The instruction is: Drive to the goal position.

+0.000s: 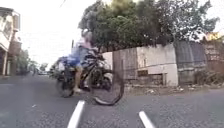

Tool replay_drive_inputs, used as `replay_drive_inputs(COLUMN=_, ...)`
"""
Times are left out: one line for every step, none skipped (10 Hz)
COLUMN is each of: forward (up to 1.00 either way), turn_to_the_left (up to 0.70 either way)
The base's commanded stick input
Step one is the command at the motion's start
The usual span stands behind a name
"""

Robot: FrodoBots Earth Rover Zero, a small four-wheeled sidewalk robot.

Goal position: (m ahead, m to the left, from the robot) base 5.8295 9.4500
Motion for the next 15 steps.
replay_drive_inputs(forward=0.00, turn_to_the_left=0.41)
replay_drive_inputs(forward=0.00, turn_to_the_left=0.02)
replay_drive_inputs(forward=0.00, turn_to_the_left=0.39)
replay_drive_inputs(forward=0.00, turn_to_the_left=0.02)
replay_drive_inputs(forward=0.00, turn_to_the_left=0.36)
replay_drive_inputs(forward=0.00, turn_to_the_left=-0.15)
replay_drive_inputs(forward=0.00, turn_to_the_left=0.66)
replay_drive_inputs(forward=0.00, turn_to_the_left=1.00)
replay_drive_inputs(forward=0.00, turn_to_the_left=1.00)
replay_drive_inputs(forward=0.00, turn_to_the_left=1.00)
replay_drive_inputs(forward=0.00, turn_to_the_left=1.00)
replay_drive_inputs(forward=0.00, turn_to_the_left=1.00)
replay_drive_inputs(forward=0.00, turn_to_the_left=1.00)
replay_drive_inputs(forward=0.00, turn_to_the_left=1.00)
replay_drive_inputs(forward=0.00, turn_to_the_left=1.00)
